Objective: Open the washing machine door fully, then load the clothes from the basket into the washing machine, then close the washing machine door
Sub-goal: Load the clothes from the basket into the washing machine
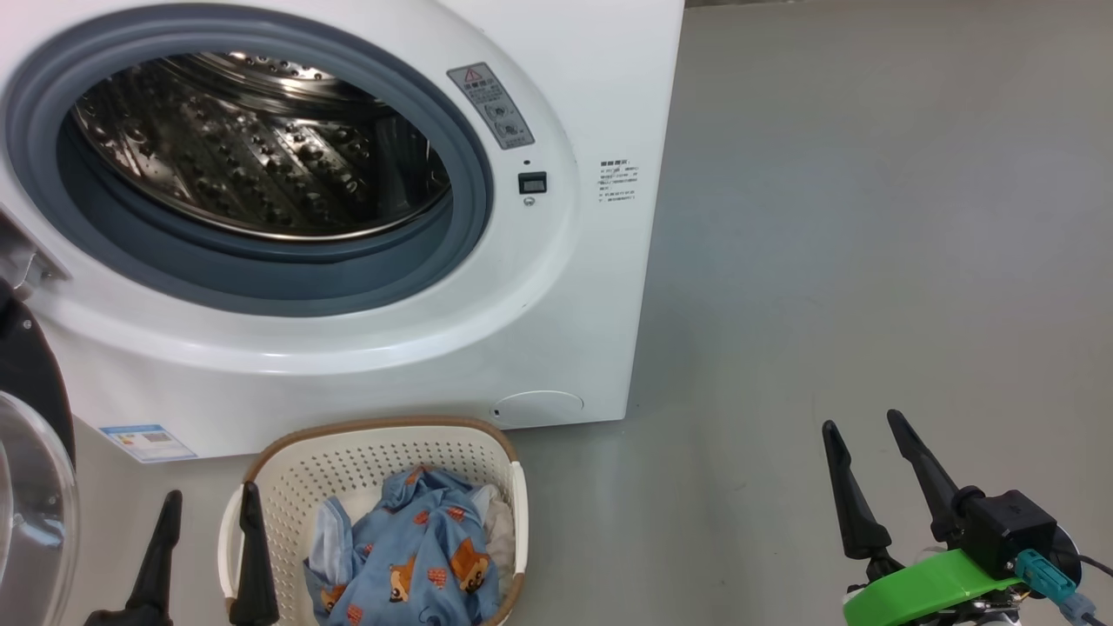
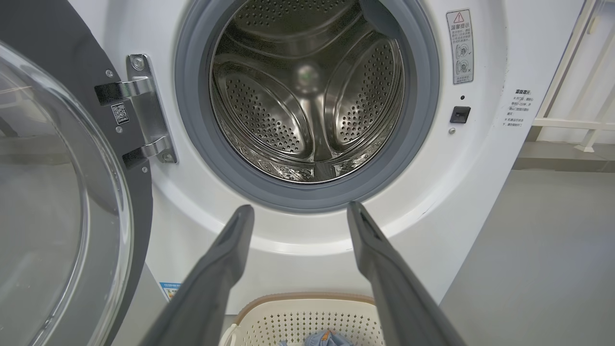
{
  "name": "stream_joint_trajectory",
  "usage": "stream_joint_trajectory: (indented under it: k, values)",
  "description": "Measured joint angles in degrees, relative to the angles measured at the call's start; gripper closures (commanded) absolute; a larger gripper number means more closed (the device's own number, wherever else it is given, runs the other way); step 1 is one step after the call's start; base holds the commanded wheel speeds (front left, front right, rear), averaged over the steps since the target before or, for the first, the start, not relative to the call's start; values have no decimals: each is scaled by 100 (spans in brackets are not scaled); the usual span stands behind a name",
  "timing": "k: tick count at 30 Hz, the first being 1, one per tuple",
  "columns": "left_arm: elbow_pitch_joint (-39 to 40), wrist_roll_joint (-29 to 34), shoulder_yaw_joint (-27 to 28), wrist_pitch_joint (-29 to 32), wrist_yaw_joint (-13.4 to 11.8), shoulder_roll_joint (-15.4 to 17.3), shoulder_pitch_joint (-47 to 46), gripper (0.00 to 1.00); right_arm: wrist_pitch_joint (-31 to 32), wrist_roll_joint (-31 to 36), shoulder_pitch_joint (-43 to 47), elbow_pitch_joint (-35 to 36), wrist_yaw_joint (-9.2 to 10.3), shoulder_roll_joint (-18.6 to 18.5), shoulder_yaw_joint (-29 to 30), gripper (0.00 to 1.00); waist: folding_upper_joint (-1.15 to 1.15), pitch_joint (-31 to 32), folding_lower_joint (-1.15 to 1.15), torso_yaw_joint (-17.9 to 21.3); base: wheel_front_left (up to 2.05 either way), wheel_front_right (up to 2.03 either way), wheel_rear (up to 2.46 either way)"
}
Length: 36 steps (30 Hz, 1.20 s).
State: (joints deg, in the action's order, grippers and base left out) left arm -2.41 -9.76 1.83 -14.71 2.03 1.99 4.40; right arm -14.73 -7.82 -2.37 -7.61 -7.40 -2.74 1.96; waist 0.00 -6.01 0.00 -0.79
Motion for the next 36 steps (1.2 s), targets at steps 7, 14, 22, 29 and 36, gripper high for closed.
stream_joint_trajectory:
  k: [7, 14, 22, 29, 36]
  values:
    - [-22, -14, 11, 0, 20, 0, 0, 0, 0, -16, -3, -15, 0, 0, -12, 0, 0, -43, 0, 21, 0, 0, 0]
    - [-219, -196, 26, 0, 85, 0, -9, 0, 0, -145, -18, -57, 0, 0, -55, 0, 0, -247, 0, 58, 0, 0, 0]
    - [-636, -338, 51, 0, 240, 1, -319, 0, 0, -149, -227, -82, 0, -1, -82, 0, 0, -697, 0, 129, 0, 0, 0]
    - [-1402, -444, -12, 1, 474, -2, -866, 0, 0, -196, -517, -82, 0, -3, -147, 0, 0, -1271, 0, 244, 0, 0, 0]
    - [-2234, -633, -143, 1, 528, 99, -1422, 0, 0, -255, -754, -60, 0, -4, -159, 0, 0, -1791, 0, 405, 0, 0, 0]
